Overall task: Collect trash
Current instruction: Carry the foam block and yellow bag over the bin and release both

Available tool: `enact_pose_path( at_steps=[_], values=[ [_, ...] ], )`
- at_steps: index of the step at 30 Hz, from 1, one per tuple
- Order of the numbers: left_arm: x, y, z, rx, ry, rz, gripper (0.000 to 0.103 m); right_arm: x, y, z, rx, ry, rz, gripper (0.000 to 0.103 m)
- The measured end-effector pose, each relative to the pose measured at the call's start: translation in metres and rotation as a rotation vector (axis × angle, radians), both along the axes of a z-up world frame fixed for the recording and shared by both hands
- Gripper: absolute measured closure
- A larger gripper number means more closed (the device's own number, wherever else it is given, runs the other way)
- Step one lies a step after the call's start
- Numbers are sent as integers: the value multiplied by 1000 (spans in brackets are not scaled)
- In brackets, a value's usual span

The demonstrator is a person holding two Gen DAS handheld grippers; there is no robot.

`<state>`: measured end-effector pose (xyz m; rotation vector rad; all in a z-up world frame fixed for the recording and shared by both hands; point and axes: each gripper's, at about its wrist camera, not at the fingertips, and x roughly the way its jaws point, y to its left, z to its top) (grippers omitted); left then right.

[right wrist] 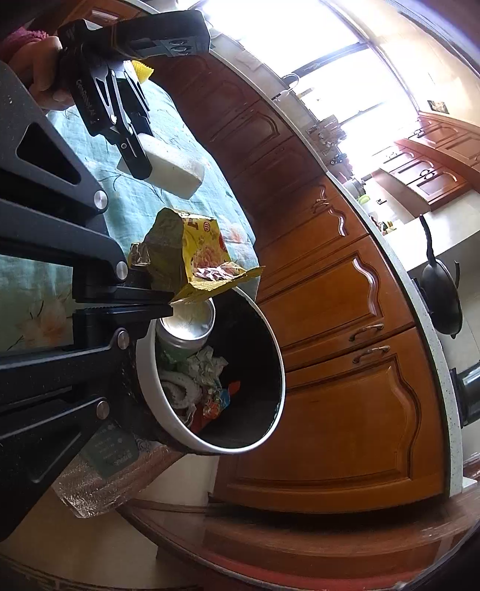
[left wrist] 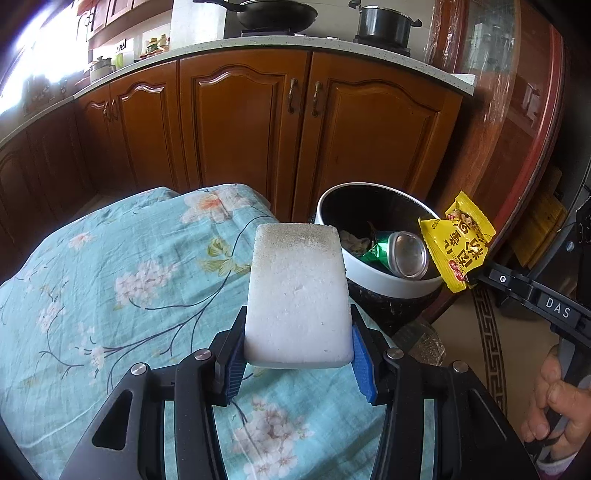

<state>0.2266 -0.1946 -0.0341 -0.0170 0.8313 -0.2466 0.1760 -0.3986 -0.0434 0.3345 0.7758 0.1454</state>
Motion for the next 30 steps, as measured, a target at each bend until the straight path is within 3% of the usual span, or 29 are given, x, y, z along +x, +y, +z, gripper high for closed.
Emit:
enact_pose_path(
  at_steps=[18,30],
  values=[
    [24,-31,1,6,22,-69,55,-3,-34,-1,0,1,-56,103],
    [70,-64,5,64,23,-120,55,19,-53,2,-43,13,-84,103]
  ],
)
